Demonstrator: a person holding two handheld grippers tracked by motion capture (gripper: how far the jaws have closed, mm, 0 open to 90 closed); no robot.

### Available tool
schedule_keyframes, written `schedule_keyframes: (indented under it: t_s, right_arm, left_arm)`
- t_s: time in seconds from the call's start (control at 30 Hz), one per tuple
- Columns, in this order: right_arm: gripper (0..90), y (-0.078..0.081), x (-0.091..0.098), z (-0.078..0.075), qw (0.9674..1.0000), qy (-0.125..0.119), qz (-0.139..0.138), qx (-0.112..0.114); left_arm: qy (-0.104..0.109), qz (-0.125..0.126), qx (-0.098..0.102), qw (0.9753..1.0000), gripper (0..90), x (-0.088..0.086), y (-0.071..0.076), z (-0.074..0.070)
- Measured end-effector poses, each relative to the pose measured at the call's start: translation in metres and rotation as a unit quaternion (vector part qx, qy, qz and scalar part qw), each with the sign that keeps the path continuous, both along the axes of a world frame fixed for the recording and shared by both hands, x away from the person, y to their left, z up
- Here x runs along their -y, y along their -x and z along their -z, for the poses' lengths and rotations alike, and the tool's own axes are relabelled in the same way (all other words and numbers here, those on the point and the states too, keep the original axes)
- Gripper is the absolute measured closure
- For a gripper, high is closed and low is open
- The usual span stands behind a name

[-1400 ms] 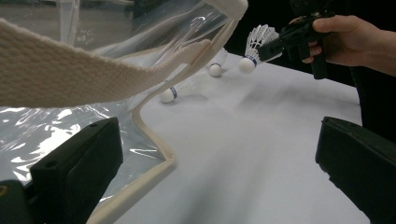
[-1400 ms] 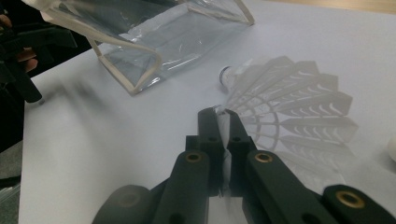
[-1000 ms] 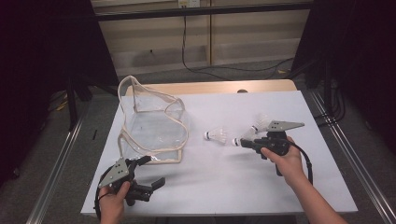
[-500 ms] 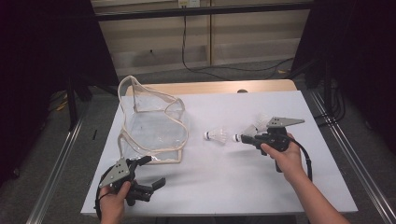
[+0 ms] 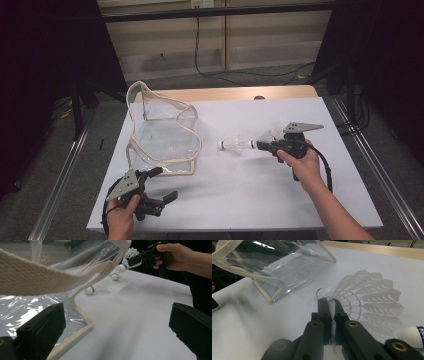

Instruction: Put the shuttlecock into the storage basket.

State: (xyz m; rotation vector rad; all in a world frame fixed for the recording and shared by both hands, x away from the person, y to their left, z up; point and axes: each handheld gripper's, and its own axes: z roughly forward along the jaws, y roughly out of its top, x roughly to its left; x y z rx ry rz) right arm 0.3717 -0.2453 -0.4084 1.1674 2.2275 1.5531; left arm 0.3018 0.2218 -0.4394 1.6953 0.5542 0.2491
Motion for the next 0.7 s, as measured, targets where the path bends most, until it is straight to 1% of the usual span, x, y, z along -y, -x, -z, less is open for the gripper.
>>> schedule_keyframes:
  t_s: [0.1, 0.37, 0.7]
  right_arm:
    - [89.1, -0.002, -0.001, 0.001, 1.0000, 0.006, 0.002, 0.000]
    - [89.1, -0.007, -0.002, 0.006, 0.9999, 0.008, 0.007, -0.007]
    - [89.1, -0.011, -0.005, 0.009, 0.9998, 0.011, 0.013, -0.007]
  left_arm:
    - [0.000, 0.000, -0.001, 1.0000, 0.8, 0.000, 0.000, 0.000]
    - [-0.002, 0.003, 0.001, 1.0000, 0.8, 0.001, 0.000, 0.000]
    - [-0.002, 0.004, 0.001, 1.0000, 0.8, 0.001, 0.000, 0.000]
